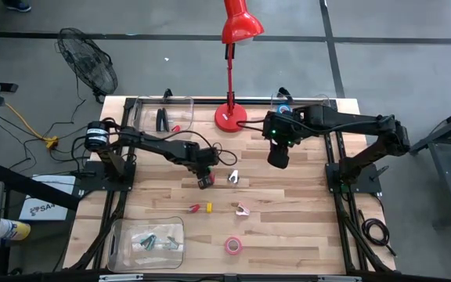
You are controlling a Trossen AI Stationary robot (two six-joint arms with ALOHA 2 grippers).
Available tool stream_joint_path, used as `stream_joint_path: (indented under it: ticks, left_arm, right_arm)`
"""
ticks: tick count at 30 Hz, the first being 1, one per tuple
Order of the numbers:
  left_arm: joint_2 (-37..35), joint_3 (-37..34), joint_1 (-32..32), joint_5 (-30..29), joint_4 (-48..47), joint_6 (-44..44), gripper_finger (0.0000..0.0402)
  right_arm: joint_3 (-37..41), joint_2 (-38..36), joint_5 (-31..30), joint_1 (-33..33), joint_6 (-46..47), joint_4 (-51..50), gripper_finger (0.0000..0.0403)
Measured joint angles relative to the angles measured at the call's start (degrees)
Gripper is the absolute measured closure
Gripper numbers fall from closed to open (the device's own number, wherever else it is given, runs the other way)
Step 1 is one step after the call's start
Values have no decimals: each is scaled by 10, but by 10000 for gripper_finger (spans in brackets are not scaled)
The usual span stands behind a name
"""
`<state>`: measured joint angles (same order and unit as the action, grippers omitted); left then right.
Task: Pick and place Stapler, Stapler remover, tape
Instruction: Put the green stapler into the top left transparent bin
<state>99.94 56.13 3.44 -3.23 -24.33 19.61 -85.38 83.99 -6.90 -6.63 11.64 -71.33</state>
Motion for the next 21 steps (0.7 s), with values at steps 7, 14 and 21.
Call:
stream_joint_path:
  ticks: [7,14,21]
  left_arm:
    - [-35,-1,0,-32,-43,147,341]
    - [-83,-1,-3,9,-83,258,349]
    - [-154,0,-8,12,-121,352,349]
  right_arm:
    - [0,0,-1,-8,-48,-5,238]
    - [0,0,6,-30,-101,-5,238]
    - [0,0,15,-51,-145,-5,238]
